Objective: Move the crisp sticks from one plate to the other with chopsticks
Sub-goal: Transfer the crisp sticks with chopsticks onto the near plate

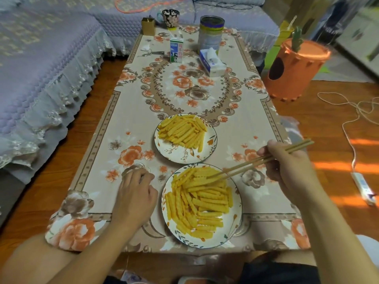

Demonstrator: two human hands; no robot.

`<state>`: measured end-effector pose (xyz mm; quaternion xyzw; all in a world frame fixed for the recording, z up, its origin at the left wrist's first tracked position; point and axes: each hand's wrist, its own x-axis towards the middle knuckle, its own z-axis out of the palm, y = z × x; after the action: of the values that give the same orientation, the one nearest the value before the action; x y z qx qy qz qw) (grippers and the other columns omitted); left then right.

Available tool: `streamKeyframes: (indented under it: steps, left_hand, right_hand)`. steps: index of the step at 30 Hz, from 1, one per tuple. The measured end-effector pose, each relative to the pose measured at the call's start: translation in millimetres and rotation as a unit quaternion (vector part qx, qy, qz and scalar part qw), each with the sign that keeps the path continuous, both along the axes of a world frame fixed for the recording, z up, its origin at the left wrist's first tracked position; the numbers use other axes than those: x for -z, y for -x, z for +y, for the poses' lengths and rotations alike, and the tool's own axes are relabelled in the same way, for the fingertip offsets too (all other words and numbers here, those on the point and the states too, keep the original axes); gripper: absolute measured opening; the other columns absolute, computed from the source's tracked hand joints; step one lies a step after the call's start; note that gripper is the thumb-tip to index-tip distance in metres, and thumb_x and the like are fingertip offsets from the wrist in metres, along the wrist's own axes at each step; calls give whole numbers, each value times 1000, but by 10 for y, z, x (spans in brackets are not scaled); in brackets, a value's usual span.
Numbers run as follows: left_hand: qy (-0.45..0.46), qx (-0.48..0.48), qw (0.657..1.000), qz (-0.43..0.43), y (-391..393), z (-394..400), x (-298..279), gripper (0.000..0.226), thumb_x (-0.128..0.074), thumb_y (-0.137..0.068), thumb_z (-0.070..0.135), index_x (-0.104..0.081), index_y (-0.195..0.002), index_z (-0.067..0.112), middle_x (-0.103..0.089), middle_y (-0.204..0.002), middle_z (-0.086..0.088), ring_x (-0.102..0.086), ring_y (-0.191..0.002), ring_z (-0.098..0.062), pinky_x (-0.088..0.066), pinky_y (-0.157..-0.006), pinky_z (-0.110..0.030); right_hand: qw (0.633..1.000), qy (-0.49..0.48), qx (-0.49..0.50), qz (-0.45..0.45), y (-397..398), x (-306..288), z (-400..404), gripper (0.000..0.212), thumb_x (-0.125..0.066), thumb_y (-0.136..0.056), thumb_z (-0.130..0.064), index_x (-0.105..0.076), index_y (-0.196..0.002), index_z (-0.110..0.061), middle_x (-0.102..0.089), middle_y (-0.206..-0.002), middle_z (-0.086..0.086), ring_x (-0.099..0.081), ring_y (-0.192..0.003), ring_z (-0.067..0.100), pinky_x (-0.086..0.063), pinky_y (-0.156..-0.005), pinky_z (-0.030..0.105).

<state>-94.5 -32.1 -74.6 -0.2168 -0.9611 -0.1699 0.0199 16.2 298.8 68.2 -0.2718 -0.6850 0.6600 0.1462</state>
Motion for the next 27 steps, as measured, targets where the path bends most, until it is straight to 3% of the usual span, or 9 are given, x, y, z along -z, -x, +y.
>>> streamKeyframes:
  steps: [6,11,14,17,20,23,27]
  left_hand:
    - [-5,3,1000,2,8,12,-15,46,-33,-93,31,-66,-120,15,-55,-122,0,-47,-122,-23,-47,-101,-42]
    - [6,4,1000,3,3,21,-36,46,-33,-92,31,-67,-119,15,-55,-120,1,-46,-120,-21,-47,-102,-42]
    - [3,1,1000,2,7,26,-51,47,-31,-92,31,-67,-118,16,-56,-119,1,-46,-119,-21,-48,-101,-42]
    - [6,1,1000,1,4,30,-66,46,-32,-92,32,-67,-117,16,-55,-117,1,-46,-117,-21,-49,-99,-43]
    - [7,0,1000,-6,7,32,-78,45,-33,-91,32,-67,-118,17,-55,-117,2,-46,-117,-21,-49,-99,-43]
    - [12,1,1000,-6,8,26,-85,45,-33,-91,31,-66,-118,17,-55,-117,2,-47,-117,-22,-49,-99,-43]
    - [10,2,1000,-5,17,20,-93,43,-35,-90,31,-66,-117,17,-55,-116,2,-46,-115,-21,-50,-98,-42]
  right_hand:
    - [998,23,38,55,-111,-73,160,34,-49,-108,-19,-66,-84,0,-34,-55,-3,-26,-48,9,-22,-43,19]
    - [995,-62,59,45,225,-225,-89,37,-49,-108,-26,-68,-88,-1,-49,-58,4,-44,-45,12,-37,-42,21]
    - [989,-115,81,38,577,-135,-344,40,-52,-107,-35,-71,-84,-8,-59,-56,5,-54,-44,16,-46,-43,29]
    - [975,-192,110,30,864,1,-483,43,-52,-105,-41,-71,-76,-17,-64,-55,7,-63,-49,21,-55,-55,41]
    - [962,-241,122,27,1043,71,-563,51,-51,-106,-40,-71,-75,-5,-66,-58,11,-67,-58,28,-56,-65,51]
    - [959,-255,118,25,1096,112,-619,57,-48,-107,-40,-71,-77,2,-66,-61,14,-66,-60,32,-54,-66,54]
    - [965,-223,133,42,1006,96,-512,48,-44,-106,-36,-71,-76,-9,-64,-59,9,-63,-60,29,-54,-66,52]
